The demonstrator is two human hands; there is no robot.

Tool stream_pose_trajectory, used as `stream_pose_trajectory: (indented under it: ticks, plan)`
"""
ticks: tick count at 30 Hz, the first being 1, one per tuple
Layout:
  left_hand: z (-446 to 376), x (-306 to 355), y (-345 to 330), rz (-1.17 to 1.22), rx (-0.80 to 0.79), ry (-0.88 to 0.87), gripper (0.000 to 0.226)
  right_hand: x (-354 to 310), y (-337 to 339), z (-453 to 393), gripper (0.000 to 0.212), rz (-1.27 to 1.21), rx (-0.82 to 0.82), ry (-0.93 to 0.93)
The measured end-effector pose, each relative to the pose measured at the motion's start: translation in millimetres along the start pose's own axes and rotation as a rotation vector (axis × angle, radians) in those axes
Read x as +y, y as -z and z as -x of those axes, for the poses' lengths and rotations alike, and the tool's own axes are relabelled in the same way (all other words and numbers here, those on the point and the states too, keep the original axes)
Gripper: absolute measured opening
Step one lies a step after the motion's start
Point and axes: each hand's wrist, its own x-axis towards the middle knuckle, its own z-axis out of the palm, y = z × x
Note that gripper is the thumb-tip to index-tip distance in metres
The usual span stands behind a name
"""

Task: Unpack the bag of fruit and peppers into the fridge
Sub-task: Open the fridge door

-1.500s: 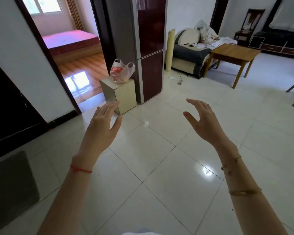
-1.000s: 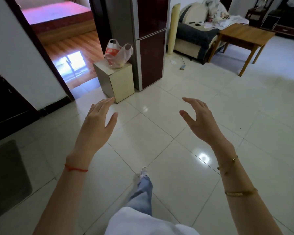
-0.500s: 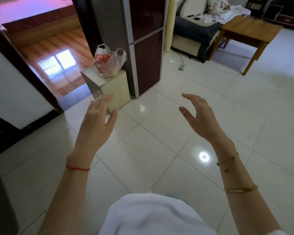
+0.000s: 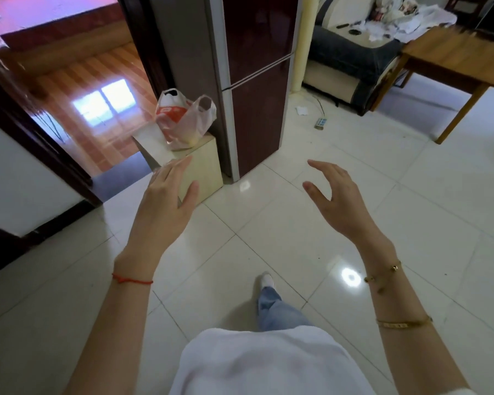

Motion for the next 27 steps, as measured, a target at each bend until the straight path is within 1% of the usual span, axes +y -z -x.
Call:
stream_pose_trajectory:
  ticks: [4,9,14,21,27]
  plan:
    - [-79,4,-15,-0.013,0.033,0.003,0.047,16,4,-90,0.048,-0.008,-0.011,0.035]
    - [-164,2,-27,-0.032,0.109,0.05,0.047,30,7,-194,0.047,0.001,-0.026,0.082]
    - [-230,-8,-35,-0.029,0.135,0.103,0.047,32,0,-277,0.047,-0.018,-0.055,0.12]
    - [-324,-30,-51,-0.03,0.145,0.147,0.048,44,-30,-381,0.047,-0.042,-0.079,0.144]
    - [-413,-62,-55,-0.02,0.131,0.146,0.065,41,-54,-470,0.046,-0.044,-0.084,0.14]
